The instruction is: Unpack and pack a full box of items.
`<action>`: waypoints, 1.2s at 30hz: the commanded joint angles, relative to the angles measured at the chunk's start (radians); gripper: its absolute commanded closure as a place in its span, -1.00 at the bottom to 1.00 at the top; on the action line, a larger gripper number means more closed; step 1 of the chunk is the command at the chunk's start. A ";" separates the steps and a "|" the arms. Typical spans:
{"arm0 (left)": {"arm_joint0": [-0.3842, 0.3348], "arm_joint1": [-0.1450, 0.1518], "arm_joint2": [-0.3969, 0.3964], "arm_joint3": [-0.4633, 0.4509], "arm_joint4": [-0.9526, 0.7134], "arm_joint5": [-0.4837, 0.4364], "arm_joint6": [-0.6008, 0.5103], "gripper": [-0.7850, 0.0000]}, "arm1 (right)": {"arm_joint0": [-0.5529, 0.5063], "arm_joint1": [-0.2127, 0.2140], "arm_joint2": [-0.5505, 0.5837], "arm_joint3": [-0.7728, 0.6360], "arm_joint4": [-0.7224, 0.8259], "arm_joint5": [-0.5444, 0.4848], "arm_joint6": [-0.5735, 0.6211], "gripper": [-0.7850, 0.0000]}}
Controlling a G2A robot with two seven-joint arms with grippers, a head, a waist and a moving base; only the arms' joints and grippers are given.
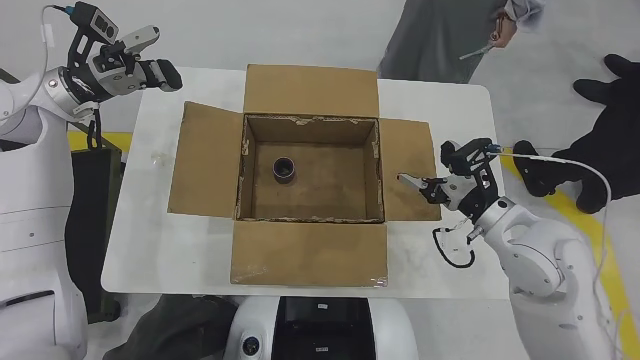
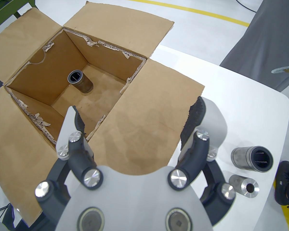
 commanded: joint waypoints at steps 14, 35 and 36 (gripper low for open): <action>0.000 0.000 0.000 0.000 0.000 0.000 0.000 -1.00 | -0.029 0.012 0.084 0.048 -0.039 0.054 0.004 -1.00; 0.000 0.000 0.000 0.000 0.000 0.000 0.000 -1.00 | 0.094 0.049 0.247 0.427 0.047 0.036 0.158 -1.00; 0.000 0.000 0.000 0.000 0.000 0.000 0.000 -1.00 | 0.110 0.051 0.243 0.451 0.051 0.030 0.166 -1.00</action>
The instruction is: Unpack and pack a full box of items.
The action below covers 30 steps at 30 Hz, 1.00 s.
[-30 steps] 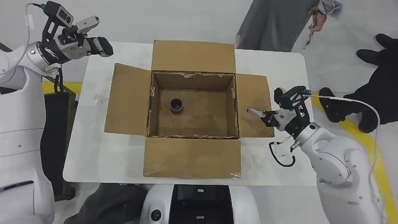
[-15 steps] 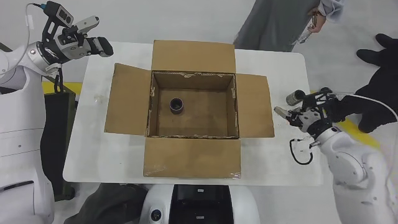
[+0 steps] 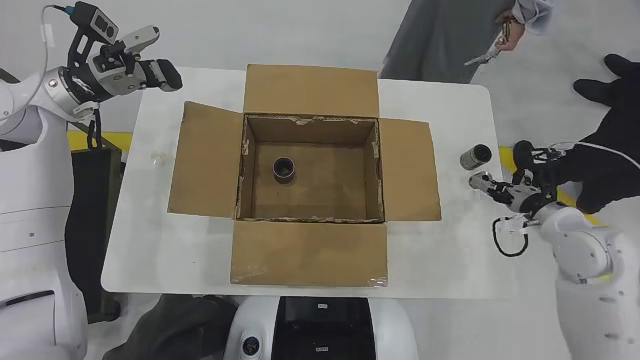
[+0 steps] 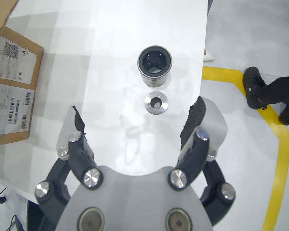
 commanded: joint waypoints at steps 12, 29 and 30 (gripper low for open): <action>0.000 0.000 0.000 0.000 0.000 0.000 0.000 -1.00 | 0.151 0.015 -0.064 0.230 -0.018 -0.026 0.022 -1.00; 0.000 0.000 0.000 0.000 0.000 0.000 0.000 -1.00 | 0.192 0.025 -0.129 0.289 -0.021 -0.012 0.020 -0.61; 0.000 0.000 0.000 0.000 0.000 0.000 0.000 -1.00 | 0.194 0.025 -0.133 0.292 -0.021 -0.011 0.021 -0.61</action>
